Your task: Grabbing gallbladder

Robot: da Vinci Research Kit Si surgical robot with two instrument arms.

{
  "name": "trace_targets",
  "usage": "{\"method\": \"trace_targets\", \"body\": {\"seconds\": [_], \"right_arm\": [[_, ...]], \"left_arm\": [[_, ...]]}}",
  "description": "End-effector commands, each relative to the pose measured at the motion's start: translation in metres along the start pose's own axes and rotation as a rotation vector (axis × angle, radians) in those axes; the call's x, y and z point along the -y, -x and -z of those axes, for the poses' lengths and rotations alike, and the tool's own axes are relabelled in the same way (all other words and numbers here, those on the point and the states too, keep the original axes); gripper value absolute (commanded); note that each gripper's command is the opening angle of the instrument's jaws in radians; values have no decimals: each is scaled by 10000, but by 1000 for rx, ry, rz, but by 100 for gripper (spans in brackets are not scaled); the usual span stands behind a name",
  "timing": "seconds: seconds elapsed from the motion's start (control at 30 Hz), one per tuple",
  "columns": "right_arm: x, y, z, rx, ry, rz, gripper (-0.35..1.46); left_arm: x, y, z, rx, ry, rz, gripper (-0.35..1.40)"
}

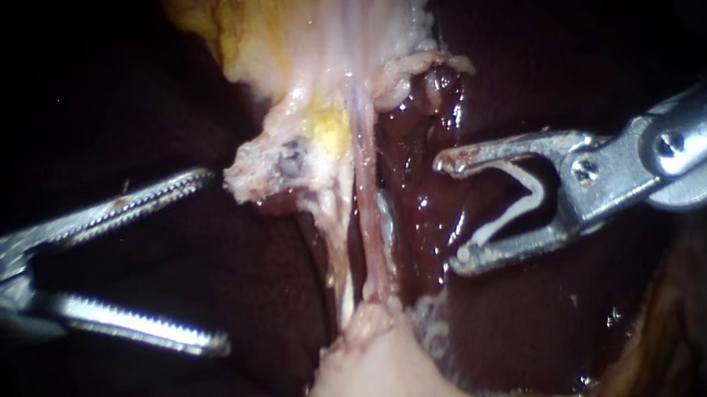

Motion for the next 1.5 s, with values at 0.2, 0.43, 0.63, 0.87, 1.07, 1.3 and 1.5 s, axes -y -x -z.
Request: {"method": "trace_targets", "body": {"seconds": [0.2, 0.43, 0.63, 0.87, 1.07, 1.3, 1.5], "right_arm": [[0, 0, 0, 0, 0, 0, 50], [0, 0, 0, 0, 0, 0, 50], [0, 0, 0, 0, 1, -1, 50], [0, 0, -1, 0, 1, -1, 50], [-1, 0, -1, 1, 1, -1, 50], [-1, 0, -1, 1, 1, -1, 50], [-1, 0, -1, 1, 1, -1, 50]], "left_arm": [[7, 2, -1, -1, 5, -2, 112], [26, 10, -8, 0, -20, 96, 112], [39, 16, -20, -1, -46, 201, 107], [46, 10, -42, -7, -59, 336, 97], [45, 7, -49, -12, -65, 438, 60], [45, 7, -50, -17, -75, 527, 21], [45, 7, -48, -18, -74, 550, 16]]}}
